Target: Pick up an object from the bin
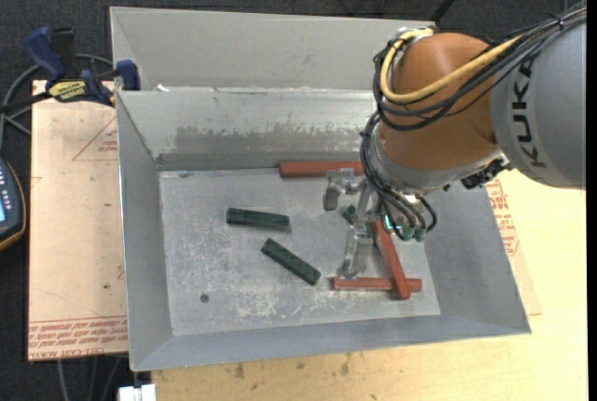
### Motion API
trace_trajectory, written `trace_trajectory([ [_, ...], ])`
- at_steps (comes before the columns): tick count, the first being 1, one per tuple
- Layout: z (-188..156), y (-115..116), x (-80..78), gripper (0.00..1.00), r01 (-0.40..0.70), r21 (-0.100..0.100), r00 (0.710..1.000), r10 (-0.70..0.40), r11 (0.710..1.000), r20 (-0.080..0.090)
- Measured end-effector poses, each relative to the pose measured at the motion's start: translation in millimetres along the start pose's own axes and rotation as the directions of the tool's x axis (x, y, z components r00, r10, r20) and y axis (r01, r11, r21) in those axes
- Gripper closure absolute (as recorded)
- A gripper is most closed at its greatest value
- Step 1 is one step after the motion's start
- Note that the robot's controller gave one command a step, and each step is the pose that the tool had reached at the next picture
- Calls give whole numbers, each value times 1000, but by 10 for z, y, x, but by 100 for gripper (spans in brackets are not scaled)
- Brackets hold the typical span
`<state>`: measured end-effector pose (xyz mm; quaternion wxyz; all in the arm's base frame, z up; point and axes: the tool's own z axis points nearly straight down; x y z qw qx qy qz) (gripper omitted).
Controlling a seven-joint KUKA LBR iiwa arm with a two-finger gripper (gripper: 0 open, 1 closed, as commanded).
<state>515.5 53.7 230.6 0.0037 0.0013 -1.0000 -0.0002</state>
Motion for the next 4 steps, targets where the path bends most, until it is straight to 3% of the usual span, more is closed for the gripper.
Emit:
trace_trajectory([
  [1,1514,-516,230,0,-123,0,992,123,992,-1],
  [2,1471,-502,209,100,-121,-2,993,121,993,6],
  [3,1471,-502,209,0,-121,-2,993,121,993,6],
  [4,1603,-741,222,0,-204,-4,979,204,979,12],
])
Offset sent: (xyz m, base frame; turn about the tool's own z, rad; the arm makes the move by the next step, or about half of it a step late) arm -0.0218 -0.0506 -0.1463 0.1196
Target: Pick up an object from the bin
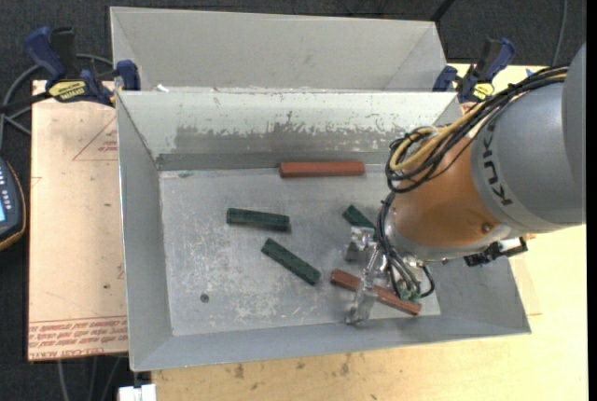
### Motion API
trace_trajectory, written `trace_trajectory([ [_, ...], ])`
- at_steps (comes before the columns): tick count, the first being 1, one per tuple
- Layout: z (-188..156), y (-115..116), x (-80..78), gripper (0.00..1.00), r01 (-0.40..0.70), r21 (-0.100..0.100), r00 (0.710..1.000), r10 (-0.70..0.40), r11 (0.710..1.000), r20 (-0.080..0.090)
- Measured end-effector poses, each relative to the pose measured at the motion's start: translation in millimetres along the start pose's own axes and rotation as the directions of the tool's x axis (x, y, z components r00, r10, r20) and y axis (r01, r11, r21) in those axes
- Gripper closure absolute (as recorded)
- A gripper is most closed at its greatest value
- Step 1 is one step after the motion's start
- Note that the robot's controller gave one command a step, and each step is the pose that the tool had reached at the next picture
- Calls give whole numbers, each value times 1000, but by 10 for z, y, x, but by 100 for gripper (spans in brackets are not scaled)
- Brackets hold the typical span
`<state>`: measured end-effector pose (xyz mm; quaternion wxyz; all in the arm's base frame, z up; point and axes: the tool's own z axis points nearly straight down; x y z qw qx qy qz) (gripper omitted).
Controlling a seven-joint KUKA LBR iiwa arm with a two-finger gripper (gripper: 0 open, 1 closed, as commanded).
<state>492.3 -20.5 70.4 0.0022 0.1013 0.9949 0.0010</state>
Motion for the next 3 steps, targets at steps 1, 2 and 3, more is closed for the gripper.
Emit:
trace_trajectory([
  [1,2,0,10,100,0,0,1000,0,1000,-3],
  [2,-817,83,78,100,19,0,1000,-19,1000,3],
  [3,-774,77,90,0,17,1,1000,-17,1000,-3],
])
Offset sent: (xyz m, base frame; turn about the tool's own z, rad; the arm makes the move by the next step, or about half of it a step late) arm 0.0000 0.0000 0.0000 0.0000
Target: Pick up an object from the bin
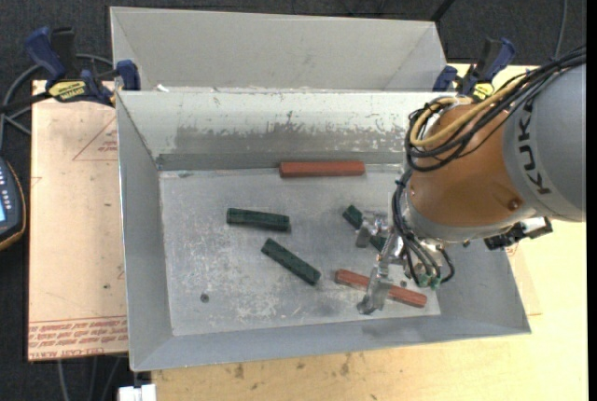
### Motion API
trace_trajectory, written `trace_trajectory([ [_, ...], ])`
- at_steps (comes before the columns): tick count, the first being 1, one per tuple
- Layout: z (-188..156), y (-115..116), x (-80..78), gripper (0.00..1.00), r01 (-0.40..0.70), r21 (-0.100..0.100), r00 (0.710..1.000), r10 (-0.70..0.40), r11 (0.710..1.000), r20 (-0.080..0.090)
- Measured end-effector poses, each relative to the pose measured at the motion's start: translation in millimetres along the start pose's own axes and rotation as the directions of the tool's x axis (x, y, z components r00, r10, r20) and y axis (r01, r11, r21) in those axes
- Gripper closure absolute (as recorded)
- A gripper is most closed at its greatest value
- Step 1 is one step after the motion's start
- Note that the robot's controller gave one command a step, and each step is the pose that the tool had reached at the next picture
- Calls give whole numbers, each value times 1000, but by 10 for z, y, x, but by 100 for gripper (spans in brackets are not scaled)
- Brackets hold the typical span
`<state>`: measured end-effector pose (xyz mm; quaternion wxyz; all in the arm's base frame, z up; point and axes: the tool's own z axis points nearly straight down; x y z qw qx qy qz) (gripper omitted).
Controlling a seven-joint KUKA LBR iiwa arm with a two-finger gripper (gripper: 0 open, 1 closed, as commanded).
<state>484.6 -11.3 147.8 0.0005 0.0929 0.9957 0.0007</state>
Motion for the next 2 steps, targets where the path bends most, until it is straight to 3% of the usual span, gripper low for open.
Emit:
trace_trajectory([
  [1,0,-1,0,100,-1,0,1000,1,1000,0],
  [2,0,-2,0,0,-1,0,1000,1,1000,0],
])
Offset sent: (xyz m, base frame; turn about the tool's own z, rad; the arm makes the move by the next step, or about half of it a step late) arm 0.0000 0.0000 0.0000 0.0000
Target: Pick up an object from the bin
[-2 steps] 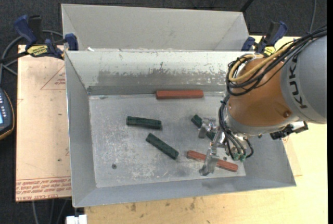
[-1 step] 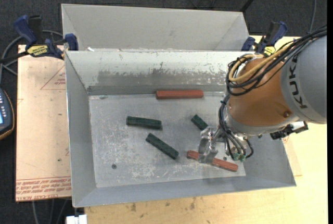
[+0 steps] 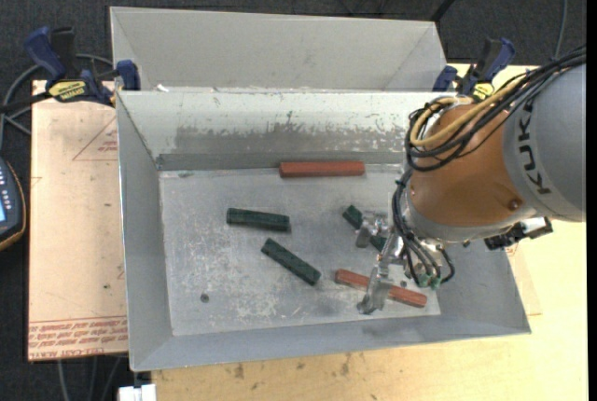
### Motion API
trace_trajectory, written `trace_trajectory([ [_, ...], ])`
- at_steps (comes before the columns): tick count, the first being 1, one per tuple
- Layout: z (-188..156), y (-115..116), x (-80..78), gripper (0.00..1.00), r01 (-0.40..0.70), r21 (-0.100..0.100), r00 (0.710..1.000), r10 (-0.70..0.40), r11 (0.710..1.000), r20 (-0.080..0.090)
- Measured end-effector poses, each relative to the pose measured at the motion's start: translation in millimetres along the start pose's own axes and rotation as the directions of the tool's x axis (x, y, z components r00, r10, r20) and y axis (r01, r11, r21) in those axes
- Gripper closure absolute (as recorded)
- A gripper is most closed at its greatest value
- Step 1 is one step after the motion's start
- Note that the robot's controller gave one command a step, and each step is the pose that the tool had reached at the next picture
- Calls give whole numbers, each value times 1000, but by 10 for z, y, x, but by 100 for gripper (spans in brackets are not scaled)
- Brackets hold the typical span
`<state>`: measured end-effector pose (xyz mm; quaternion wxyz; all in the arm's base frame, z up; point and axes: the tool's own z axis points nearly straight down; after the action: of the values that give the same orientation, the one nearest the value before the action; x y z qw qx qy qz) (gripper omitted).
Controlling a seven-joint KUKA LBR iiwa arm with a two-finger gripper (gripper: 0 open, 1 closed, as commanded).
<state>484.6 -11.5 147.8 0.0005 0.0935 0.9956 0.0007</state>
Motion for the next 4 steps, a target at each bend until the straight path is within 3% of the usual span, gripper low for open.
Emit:
trace_trajectory([
  [1,0,-1,0,100,0,0,1000,0,1000,0],
  [2,0,-1,0,0,-1,0,1000,1,1000,0],
  [3,825,-194,-262,0,-36,2,999,36,999,-5],
  [4,776,-183,-271,100,-34,0,999,34,999,0],
])
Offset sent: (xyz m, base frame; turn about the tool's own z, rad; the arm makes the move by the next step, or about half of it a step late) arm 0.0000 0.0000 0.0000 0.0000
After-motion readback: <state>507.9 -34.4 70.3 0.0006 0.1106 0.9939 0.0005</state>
